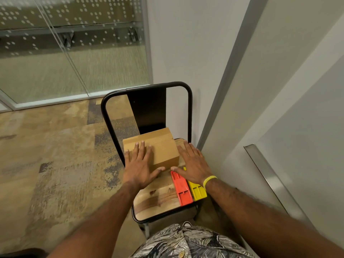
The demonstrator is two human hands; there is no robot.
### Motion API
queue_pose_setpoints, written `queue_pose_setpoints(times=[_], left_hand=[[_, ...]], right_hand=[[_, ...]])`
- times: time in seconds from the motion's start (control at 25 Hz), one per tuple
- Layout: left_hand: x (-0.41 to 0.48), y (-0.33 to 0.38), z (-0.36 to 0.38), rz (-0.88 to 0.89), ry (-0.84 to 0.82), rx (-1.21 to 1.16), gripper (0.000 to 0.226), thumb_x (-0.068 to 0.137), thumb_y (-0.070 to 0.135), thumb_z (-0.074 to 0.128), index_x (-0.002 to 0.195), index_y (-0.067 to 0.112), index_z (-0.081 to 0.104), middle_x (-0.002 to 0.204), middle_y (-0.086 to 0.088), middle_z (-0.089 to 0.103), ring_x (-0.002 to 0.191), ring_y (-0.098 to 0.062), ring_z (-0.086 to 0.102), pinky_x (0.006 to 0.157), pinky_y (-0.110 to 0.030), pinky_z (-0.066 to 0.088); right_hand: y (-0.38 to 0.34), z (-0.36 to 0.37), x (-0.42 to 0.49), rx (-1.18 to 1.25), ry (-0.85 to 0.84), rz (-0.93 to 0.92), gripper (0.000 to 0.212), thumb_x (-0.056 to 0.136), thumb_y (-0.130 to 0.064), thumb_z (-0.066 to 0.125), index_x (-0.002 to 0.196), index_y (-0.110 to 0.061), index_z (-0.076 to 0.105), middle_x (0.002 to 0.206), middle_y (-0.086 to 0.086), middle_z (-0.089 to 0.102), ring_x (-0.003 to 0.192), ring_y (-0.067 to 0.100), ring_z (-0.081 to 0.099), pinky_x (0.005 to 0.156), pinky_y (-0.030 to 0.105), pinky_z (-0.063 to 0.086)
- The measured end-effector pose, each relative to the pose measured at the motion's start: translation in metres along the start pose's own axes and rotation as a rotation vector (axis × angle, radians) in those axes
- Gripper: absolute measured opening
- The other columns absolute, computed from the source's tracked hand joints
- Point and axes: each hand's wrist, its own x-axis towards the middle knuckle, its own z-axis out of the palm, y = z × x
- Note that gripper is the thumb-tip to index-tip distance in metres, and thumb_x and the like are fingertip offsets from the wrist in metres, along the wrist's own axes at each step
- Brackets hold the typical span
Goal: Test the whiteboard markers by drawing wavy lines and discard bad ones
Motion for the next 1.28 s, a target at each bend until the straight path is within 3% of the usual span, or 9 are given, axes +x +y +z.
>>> queue_pose_setpoints(times=[0.24, 0.36, 0.68, 0.8, 0.96, 1.04, 1.16, 1.28], left_hand=[[-0.016, 0.049, 0.018, 0.099, -0.025, -0.029, 0.102, 0.078, 0.091, 0.01, 0.156, 0.026, -0.001, 0.161, -0.006, -0.019, 0.148, -0.026, -0.02, 0.12, -0.057, -0.006], [-0.025, 0.063, 0.028, 0.103, -0.036, -0.039, 0.103, 0.077, 0.092, 0.01, 0.155, 0.026, -0.006, 0.161, -0.006, -0.023, 0.148, -0.024, -0.024, 0.119, -0.056, -0.007], [-0.051, 0.09, 0.056, 0.204, -0.112, -0.106, 0.106, 0.077, 0.092, 0.017, 0.156, 0.023, 0.007, 0.163, -0.007, -0.011, 0.151, -0.028, -0.009, 0.119, -0.054, -0.003], [-0.051, 0.097, 0.062, 0.128, -0.217, -0.153, 0.104, 0.077, 0.091, 0.017, 0.156, 0.026, 0.004, 0.164, -0.008, -0.009, 0.151, -0.029, -0.003, 0.119, -0.052, 0.012], [-0.046, 0.107, 0.071, -0.16, -0.297, -0.432, 0.089, 0.087, 0.072, 0.04, 0.154, 0.023, 0.011, 0.162, -0.013, 0.01, 0.144, -0.035, 0.027, 0.109, -0.048, 0.036], [-0.042, 0.114, 0.075, -0.245, -0.306, -0.536, 0.082, 0.09, 0.061, 0.049, 0.152, 0.02, 0.015, 0.157, -0.018, 0.018, 0.135, -0.04, 0.04, 0.103, -0.047, 0.041], [-0.034, 0.127, 0.079, -0.284, -0.323, -0.507, 0.081, 0.09, 0.05, 0.054, 0.152, 0.017, 0.014, 0.154, -0.019, 0.02, 0.13, -0.042, 0.043, 0.099, -0.048, 0.044], [-0.029, 0.14, 0.082, -0.307, -0.332, -0.495, 0.078, 0.084, 0.045, 0.057, 0.151, 0.027, 0.02, 0.144, -0.016, 0.029, 0.121, -0.041, 0.048, 0.092, -0.048, 0.048]], right_hand=[[0.031, 0.01, -0.031, -0.066, -0.017, 0.064, 0.103, 0.075, -0.09, 0.022, 0.156, -0.032, -0.004, 0.164, 0.004, -0.015, 0.152, 0.027, -0.009, 0.121, 0.058, 0.003], [0.046, 0.015, -0.047, -0.09, -0.026, 0.078, 0.102, 0.079, -0.087, 0.029, 0.156, -0.031, -0.007, 0.164, 0.006, -0.017, 0.151, 0.028, -0.011, 0.12, 0.057, -0.002], [0.072, 0.039, -0.082, -0.072, -0.165, 0.106, 0.103, 0.081, -0.08, 0.042, 0.155, -0.032, -0.011, 0.164, 0.009, -0.015, 0.152, 0.03, -0.008, 0.121, 0.054, -0.001], [0.078, 0.048, -0.085, -0.051, -0.214, 0.12, 0.102, 0.083, -0.077, 0.045, 0.155, -0.031, -0.01, 0.164, 0.009, -0.014, 0.152, 0.031, -0.006, 0.122, 0.053, 0.001], [0.075, 0.053, -0.077, 0.124, -0.244, 0.166, 0.094, 0.089, -0.06, 0.056, 0.156, -0.03, -0.003, 0.165, 0.009, -0.006, 0.151, 0.034, 0.008, 0.121, 0.047, 0.016], [0.074, 0.057, -0.07, 0.142, -0.252, 0.115, 0.09, 0.091, -0.051, 0.059, 0.156, -0.032, 0.001, 0.165, 0.009, -0.004, 0.15, 0.035, 0.014, 0.119, 0.045, 0.023], [0.071, 0.063, -0.061, 0.142, -0.28, 0.026, 0.086, 0.09, -0.039, 0.064, 0.156, -0.035, 0.009, 0.164, 0.007, -0.003, 0.147, 0.036, 0.021, 0.117, 0.043, 0.031], [0.07, 0.069, -0.054, 0.134, -0.283, -0.017, 0.081, 0.085, -0.037, 0.065, 0.152, -0.038, 0.018, 0.163, 0.005, -0.001, 0.141, 0.038, 0.031, 0.111, 0.047, 0.04]])
